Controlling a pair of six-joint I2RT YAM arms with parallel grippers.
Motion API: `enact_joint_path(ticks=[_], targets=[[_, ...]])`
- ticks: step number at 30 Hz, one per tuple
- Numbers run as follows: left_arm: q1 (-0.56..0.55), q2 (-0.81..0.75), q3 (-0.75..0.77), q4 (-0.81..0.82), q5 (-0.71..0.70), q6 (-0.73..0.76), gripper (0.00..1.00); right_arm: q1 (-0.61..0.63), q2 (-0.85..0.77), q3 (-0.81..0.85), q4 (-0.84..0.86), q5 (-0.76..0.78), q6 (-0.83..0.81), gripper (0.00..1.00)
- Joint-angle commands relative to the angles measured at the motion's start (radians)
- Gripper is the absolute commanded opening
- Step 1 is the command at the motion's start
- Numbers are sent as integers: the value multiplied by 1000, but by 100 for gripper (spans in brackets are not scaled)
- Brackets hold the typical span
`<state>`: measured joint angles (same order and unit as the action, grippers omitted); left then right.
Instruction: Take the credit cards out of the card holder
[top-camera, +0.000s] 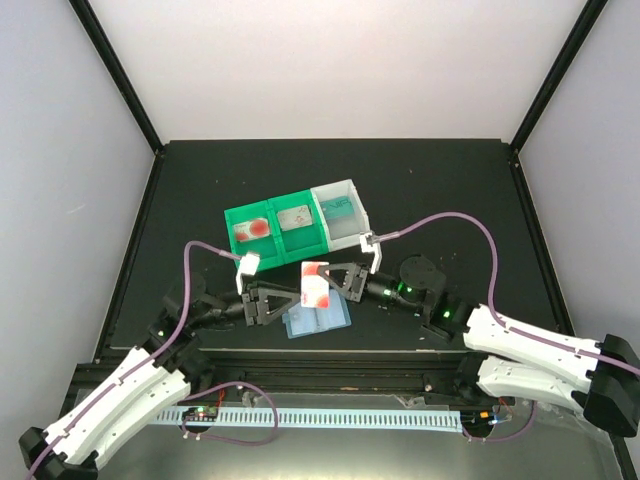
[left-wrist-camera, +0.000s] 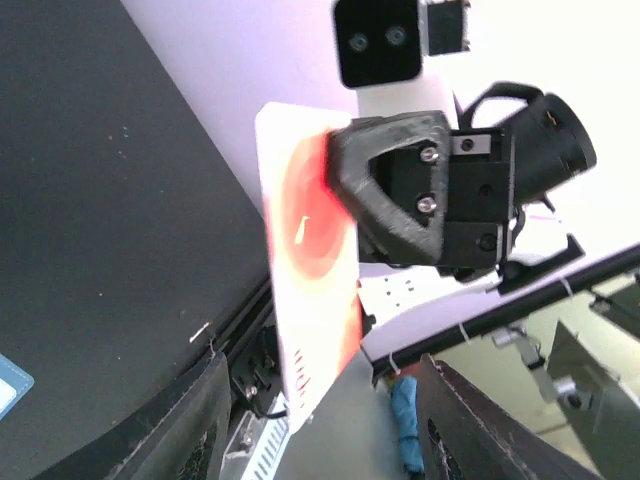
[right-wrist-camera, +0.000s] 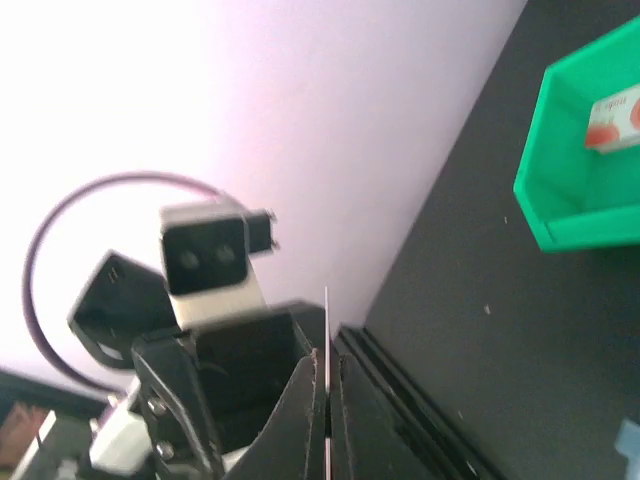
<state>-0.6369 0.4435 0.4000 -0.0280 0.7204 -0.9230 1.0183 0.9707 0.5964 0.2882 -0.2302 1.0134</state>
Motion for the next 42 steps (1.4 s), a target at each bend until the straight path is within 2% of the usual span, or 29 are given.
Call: enact_joint_path(ticks=[1,7,9,11,13,14,19,21,27,34,38,40,41,42], targets=[[0,-3,-26,149,-124,-139,54,-3,10,-43,230,217,195,1],[0,84,-48,211,-132,-158,56,-2,45,-36,260,203,204,1],[0,108,-52,277,-114,-181,50,0,46,-39,263,205,212,1],[0,124,-53,325,-102,-198,34,0,48,-40,262,200,208,1],[-1,129,-52,348,-90,-197,10,0,45,-38,257,177,191,3],[1,128,-51,348,-82,-189,3,0,43,-36,257,156,172,6],[1,104,-37,296,-6,-109,1,-1,-17,-19,143,41,-42,26],[2,101,-15,243,49,-53,2,-5,-61,-11,23,5,-133,34],[3,108,131,-79,202,204,1,-9,-202,80,-358,-58,-398,52],[3,141,195,-215,331,342,2,-11,-230,191,-598,-142,-572,60],[1,166,197,-229,390,370,2,-13,-190,234,-638,-175,-617,64],[0,171,196,-243,392,386,2,-13,-158,253,-632,-232,-628,63],[1,172,197,-253,384,393,2,-12,-143,263,-631,-263,-628,60],[2,172,196,-260,379,401,2,-12,-127,275,-629,-286,-628,52]])
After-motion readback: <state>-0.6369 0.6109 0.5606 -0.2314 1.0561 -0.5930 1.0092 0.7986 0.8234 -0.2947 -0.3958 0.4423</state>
